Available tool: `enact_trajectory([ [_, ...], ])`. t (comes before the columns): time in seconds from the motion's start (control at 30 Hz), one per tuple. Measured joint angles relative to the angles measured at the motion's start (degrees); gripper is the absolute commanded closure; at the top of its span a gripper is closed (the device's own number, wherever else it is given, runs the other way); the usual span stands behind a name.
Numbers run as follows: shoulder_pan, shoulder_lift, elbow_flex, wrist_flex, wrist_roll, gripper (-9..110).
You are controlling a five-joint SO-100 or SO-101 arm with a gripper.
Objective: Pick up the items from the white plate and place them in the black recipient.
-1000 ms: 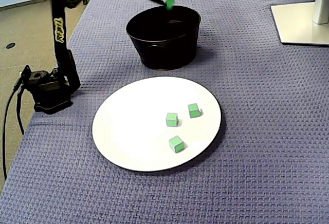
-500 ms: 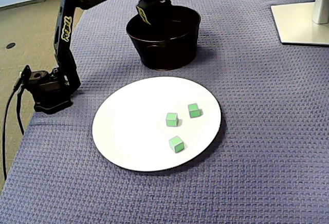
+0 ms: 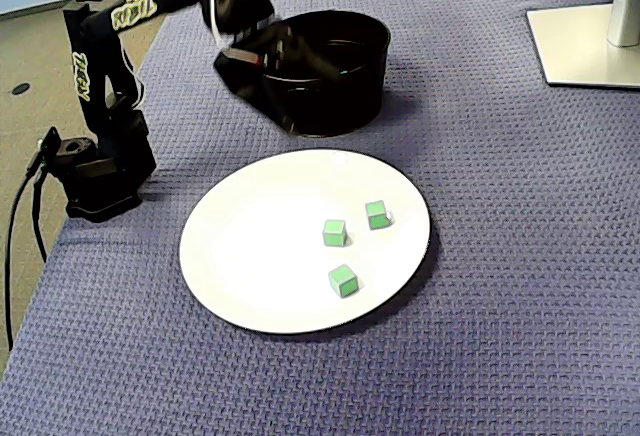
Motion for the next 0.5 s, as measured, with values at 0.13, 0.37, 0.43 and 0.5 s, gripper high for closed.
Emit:
enact_trajectory([
  [0.13,3.7,-7.0,0.0,-1.8,0.0,65],
  [0.37,3.5,-17.2,0.0,-6.4,-1.4,66],
  [0.43,3.4,-19.3,-0.1,-6.9,-1.9,67],
  [0.5,3.3,-21.4,-0.8,-7.4,-2.5,68],
])
